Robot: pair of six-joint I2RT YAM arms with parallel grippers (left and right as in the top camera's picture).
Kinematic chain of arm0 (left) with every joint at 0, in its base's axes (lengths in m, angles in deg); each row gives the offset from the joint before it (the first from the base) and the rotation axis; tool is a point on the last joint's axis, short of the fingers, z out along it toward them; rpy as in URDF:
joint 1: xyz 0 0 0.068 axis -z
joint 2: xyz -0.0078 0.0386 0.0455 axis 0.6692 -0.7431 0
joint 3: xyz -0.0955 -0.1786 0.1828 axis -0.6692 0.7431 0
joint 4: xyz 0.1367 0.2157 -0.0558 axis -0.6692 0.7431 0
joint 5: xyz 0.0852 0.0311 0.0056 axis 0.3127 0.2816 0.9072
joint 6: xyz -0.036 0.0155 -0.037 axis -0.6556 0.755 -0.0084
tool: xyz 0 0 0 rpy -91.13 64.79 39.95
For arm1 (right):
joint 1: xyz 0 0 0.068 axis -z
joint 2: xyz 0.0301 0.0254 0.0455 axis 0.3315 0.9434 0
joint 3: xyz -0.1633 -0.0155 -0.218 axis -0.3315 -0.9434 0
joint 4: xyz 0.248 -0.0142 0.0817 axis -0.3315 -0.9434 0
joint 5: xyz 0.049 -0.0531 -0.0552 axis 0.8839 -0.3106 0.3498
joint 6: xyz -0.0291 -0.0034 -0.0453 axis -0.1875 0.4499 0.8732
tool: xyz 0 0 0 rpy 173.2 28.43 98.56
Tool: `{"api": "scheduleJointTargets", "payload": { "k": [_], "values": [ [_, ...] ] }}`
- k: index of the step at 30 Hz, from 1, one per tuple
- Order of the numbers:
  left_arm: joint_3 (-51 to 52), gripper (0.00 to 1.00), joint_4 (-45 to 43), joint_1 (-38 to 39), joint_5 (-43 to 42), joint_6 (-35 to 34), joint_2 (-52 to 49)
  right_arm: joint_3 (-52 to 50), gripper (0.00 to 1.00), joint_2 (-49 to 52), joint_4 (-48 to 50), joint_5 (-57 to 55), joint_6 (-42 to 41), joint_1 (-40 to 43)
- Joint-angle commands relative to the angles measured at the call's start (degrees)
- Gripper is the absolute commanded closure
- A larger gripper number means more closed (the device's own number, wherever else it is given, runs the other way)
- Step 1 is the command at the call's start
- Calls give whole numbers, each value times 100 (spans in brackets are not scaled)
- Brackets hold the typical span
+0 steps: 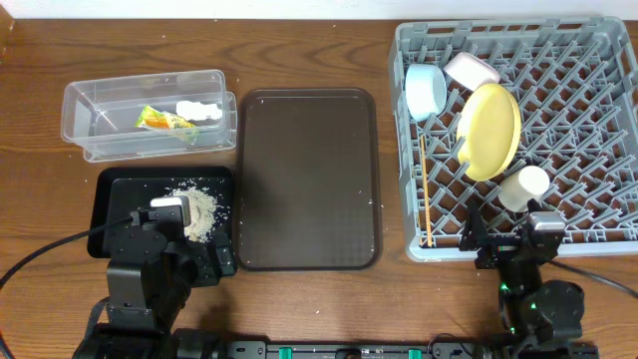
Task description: Sort waste into correct bins and load items into the dishwasher rack
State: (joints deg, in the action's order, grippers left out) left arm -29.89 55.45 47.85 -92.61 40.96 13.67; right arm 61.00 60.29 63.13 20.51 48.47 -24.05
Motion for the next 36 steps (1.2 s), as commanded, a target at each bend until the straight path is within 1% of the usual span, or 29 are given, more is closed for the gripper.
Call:
{"api": "scheduleJointTargets", "payload": {
  "k": [1, 6, 11, 14, 36],
  "values": [
    [46, 3, 7, 9, -11, 52, 22, -424, 1, -330, 280, 52, 131, 140],
    [46, 3, 9, 9, -13, 52, 22, -1029, 1, -435, 1093, 4, 153, 140],
    [46, 3, 9, 9, -11, 52, 22, -1014, 1, -435, 704, 319, 726, 140],
    [46, 3, 9, 9, -11, 52, 22, -1014, 1, -435, 726, 337, 896, 140],
    [46, 3, 9, 9, -11, 52, 20, -1014, 1, -435, 743, 334, 894, 140]
  ]
}}
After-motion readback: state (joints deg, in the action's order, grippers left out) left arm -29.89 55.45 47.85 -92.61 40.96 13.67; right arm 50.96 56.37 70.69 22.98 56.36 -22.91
